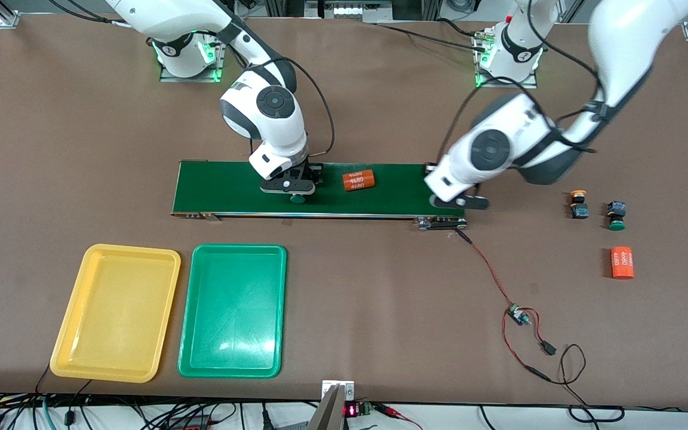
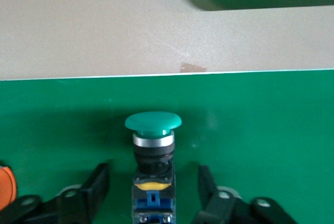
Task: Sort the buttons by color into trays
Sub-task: 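Place the yellow button on the belt while the right gripper lifts the green button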
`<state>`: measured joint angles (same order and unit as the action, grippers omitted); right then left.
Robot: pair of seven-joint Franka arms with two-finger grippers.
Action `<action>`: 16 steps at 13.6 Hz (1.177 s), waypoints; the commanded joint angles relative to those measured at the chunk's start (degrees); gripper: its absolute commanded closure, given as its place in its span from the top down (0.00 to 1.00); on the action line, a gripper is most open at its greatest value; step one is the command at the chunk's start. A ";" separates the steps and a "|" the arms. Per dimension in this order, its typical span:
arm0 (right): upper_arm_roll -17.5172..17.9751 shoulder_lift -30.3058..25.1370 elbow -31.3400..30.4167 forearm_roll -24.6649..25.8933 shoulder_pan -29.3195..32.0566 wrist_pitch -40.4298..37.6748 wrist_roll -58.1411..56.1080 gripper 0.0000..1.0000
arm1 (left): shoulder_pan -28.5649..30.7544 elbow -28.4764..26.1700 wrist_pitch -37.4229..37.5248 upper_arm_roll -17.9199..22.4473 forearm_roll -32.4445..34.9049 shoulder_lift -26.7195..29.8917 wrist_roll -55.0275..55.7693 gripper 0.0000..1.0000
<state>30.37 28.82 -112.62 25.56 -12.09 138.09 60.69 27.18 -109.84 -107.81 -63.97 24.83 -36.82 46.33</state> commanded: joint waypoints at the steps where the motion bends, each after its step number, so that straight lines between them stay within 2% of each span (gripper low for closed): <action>1: -0.05 0.54 1.00 1.16 -0.13 0.16 -0.04 0.26 | -7.63 3.23 -1.07 5.76 -0.66 -2.55 1.48 0.20; 2: -0.23 0.54 1.00 1.07 0.13 0.16 -0.13 0.08 | -10.88 3.40 -2.56 8.83 -0.66 -2.55 2.36 0.20; 3: -0.92 0.45 1.17 0.81 0.40 0.16 -0.48 0.02 | -13.27 4.27 -3.19 10.69 -0.66 -2.38 3.23 0.22; 4: -1.63 0.19 1.87 0.29 0.40 -0.28 -2.14 0.00 | -13.81 4.54 -3.11 11.23 -0.66 -2.29 3.68 0.27; 5: -1.63 -0.07 2.66 -0.15 0.57 -1.15 -3.55 0.00 | -13.56 4.55 -2.76 11.23 -0.66 -2.12 3.77 0.47; 6: -1.72 -0.43 3.63 -1.03 1.10 -2.90 -4.52 0.00 | -13.21 4.55 -2.41 11.23 -0.66 -1.59 3.68 0.61; 7: -1.64 -0.78 5.64 -1.99 1.28 -5.61 -6.88 0.00 | -12.59 4.89 -1.10 11.14 -0.66 -1.06 3.68 0.90; 8: -1.72 -1.30 8.27 -3.57 1.54 -9.21 -10.21 0.00 | -11.89 5.77 0.22 10.80 -0.66 -0.88 3.68 1.00; 10: -2.33 -1.57 15.03 -7.17 2.24 -15.98 -17.15 0.00 | -11.71 9.09 4.17 10.53 -1.27 -0.88 3.86 1.00; 12: -6.10 -1.48 19.44 -7.89 2.33 -17.68 -19.11 0.00 | -10.31 16.37 11.62 9.66 -1.71 -0.80 3.77 1.00; 14: -8.83 -1.22 19.72 -7.89 3.12 -17.33 -25.32 0.00 | -8.73 22.80 18.31 9.56 -1.63 -0.88 2.90 1.00; 16: -9.89 -0.87 19.81 -8.24 5.40 -16.90 -31.83 0.00 | -5.22 24.67 19.74 9.65 -0.75 -0.88 1.93 1.00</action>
<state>20.82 26.97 -93.65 18.22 -8.34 121.22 34.13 19.03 -87.26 -90.38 -53.93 24.66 -37.74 49.82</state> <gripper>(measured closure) 0.670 0.000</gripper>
